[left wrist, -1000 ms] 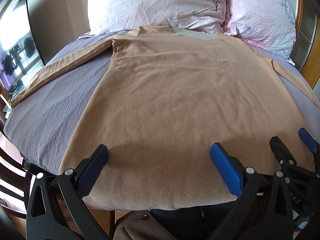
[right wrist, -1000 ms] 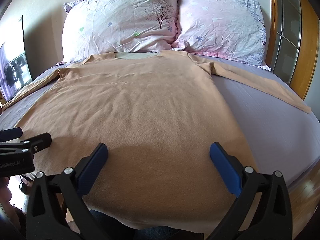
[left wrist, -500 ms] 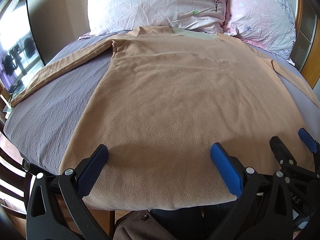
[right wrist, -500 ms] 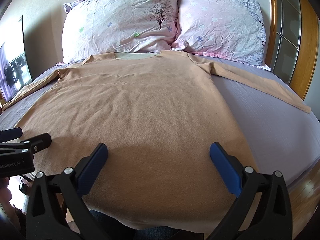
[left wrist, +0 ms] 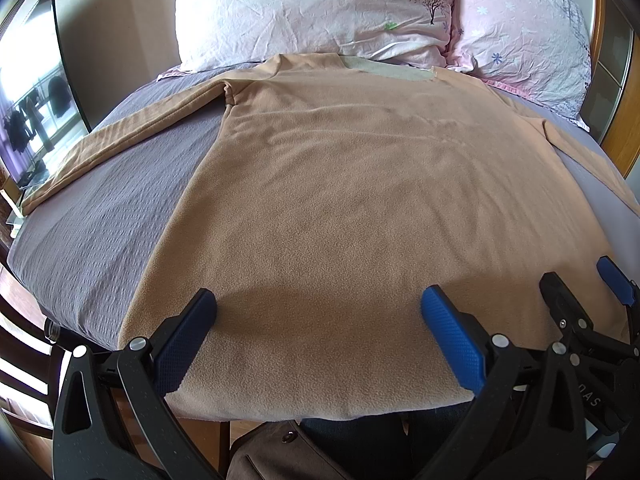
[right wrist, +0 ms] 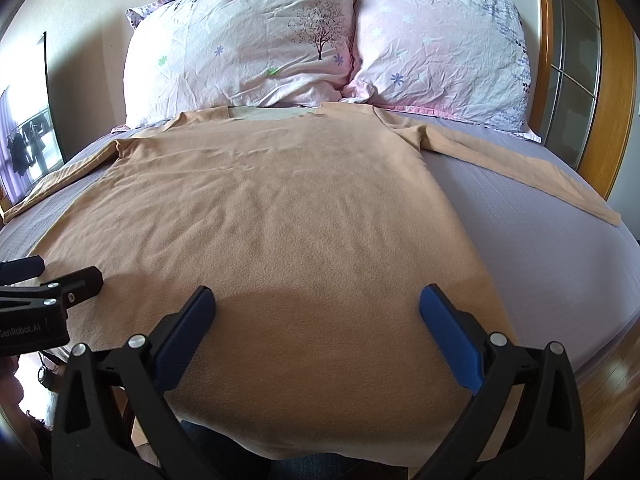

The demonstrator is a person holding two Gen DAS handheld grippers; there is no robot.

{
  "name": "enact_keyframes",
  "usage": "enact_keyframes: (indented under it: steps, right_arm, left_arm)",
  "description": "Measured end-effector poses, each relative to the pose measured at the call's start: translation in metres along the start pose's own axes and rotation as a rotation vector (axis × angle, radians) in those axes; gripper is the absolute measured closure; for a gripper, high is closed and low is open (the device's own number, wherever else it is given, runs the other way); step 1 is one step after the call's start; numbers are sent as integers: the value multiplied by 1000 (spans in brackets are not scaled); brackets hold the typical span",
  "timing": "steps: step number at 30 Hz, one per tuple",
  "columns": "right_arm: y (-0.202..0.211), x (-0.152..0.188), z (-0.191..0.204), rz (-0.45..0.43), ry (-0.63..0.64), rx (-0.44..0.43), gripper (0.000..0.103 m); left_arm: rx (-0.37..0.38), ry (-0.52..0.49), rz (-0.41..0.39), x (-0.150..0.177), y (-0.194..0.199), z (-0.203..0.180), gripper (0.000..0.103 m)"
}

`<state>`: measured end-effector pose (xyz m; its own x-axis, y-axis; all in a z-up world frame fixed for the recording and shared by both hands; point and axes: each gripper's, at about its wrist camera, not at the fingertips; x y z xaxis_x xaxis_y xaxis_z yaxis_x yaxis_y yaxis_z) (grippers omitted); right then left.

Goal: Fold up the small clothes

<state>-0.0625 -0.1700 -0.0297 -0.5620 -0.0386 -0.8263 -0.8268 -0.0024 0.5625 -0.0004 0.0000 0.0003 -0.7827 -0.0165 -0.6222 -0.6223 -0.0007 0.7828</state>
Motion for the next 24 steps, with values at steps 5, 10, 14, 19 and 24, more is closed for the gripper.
enact_keyframes:
  steps: [5, 10, 14, 19, 24]
  right_arm:
    - [0, 0, 0, -1, 0, 0, 2]
    - [0, 0, 0, -1, 0, 0, 2]
    - [0, 0, 0, -2, 0, 0, 2]
    - [2, 1, -1, -9, -1, 1, 2]
    - [2, -4, -6, -7, -2, 1, 2]
  left_arm:
    - [0, 0, -1, 0, 0, 0, 1]
    - [0, 0, -1, 0, 0, 0, 1]
    - [0, 0, -2, 0, 0, 0, 1]
    - [0, 0, -2, 0, 0, 0, 1]
    - [0, 0, -3, 0, 0, 0, 1]
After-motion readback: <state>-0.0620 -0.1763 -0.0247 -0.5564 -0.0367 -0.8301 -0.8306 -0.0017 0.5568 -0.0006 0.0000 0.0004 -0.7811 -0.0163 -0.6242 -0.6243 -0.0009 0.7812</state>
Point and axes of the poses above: each gripper's, at about its wrist camera, not at the fingertips, and y roughly against the way its jaws point, z to its left, x to its underside, and after that the axes turned 3 degrees about y, right-handed
